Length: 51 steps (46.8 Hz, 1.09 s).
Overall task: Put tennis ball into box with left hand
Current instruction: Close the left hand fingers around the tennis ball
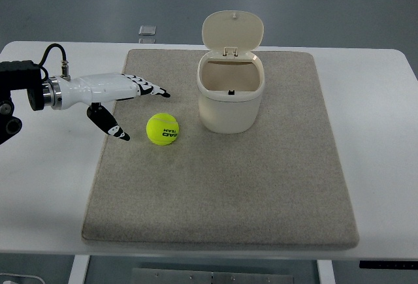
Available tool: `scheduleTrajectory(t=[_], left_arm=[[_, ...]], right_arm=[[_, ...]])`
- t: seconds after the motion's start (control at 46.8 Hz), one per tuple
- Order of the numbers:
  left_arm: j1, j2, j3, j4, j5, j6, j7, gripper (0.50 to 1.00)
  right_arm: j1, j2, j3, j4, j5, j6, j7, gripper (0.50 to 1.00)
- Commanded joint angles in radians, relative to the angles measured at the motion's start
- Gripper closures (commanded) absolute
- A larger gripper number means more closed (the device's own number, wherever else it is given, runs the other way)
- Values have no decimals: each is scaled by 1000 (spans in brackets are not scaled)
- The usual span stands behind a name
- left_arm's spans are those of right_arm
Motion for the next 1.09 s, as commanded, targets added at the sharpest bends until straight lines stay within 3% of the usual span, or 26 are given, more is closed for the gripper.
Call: scheduleTrajectory(t=[0.0, 0.513, 0.62, 0.77, 1.069], left_arm=[[7, -35, 1, 1, 78, 41, 0, 506], [-16, -87, 65, 10, 120, 41, 4, 531], [-15, -89, 67, 10, 121, 41, 3, 572], [-15, -89, 68, 10, 126, 41, 3, 679], [-11, -89, 68, 10, 129, 41, 3, 784]], right_arm=[[0, 0, 0, 0, 0, 0, 0, 562], [0, 0, 0, 0, 0, 0, 0, 562], [0, 0, 0, 0, 0, 1, 0, 562], [0, 0, 0, 0, 0, 1, 0, 562], [0, 0, 0, 0, 0, 0, 0, 562]])
